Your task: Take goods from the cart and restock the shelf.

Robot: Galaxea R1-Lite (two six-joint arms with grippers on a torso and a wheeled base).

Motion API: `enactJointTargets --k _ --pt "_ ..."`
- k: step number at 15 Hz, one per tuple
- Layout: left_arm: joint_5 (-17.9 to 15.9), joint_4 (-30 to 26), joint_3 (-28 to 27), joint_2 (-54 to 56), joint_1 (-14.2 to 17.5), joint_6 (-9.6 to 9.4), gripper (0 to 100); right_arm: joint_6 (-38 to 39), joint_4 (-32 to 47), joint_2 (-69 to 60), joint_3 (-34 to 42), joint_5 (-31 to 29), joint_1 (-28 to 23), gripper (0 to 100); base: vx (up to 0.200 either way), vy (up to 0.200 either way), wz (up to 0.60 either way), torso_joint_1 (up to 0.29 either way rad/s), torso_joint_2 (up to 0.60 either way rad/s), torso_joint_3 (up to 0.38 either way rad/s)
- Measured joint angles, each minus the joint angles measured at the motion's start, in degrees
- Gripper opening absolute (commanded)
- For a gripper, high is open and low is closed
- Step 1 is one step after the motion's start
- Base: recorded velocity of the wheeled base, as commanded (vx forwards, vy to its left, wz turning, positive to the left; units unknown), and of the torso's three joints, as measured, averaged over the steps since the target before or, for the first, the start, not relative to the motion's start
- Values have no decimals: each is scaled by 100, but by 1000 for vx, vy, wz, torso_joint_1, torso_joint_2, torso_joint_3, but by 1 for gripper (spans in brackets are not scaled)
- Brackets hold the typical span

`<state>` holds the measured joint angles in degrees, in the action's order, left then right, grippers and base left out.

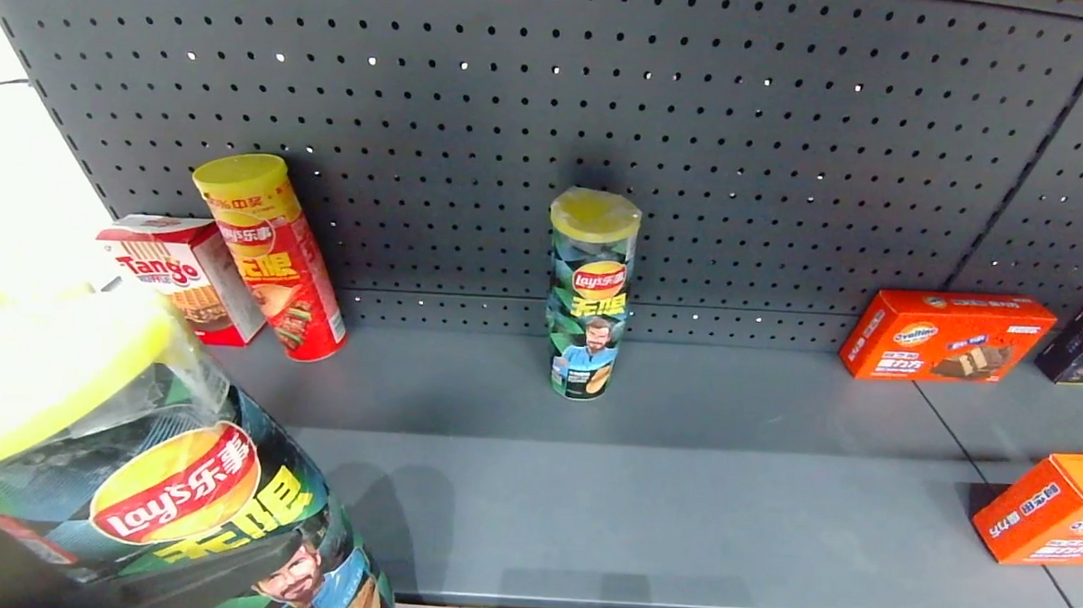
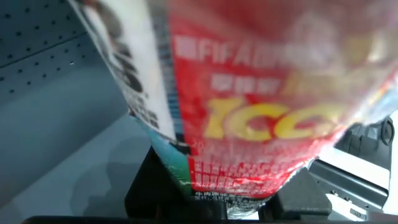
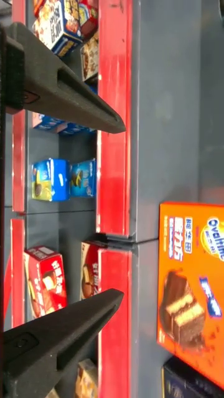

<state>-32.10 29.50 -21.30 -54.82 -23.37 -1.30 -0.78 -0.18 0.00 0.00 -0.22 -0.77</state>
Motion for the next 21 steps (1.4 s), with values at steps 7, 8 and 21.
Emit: enactJointTargets --k 7,8,21 --pt "-24 5 -91 -5 -13 -41 0 -154 37 313 -529 139 61 100 0 0 0 0 0 0" --pt "-20 5 -102 -11 -16 -50 0 -140 37 608 -774 177 77 100 0 0 0 0 0 0" --pt "132 0 -102 -35 0 -46 0 -241 -1431 4897 -3010 769 1413 100 0 0 0 0 0 0"
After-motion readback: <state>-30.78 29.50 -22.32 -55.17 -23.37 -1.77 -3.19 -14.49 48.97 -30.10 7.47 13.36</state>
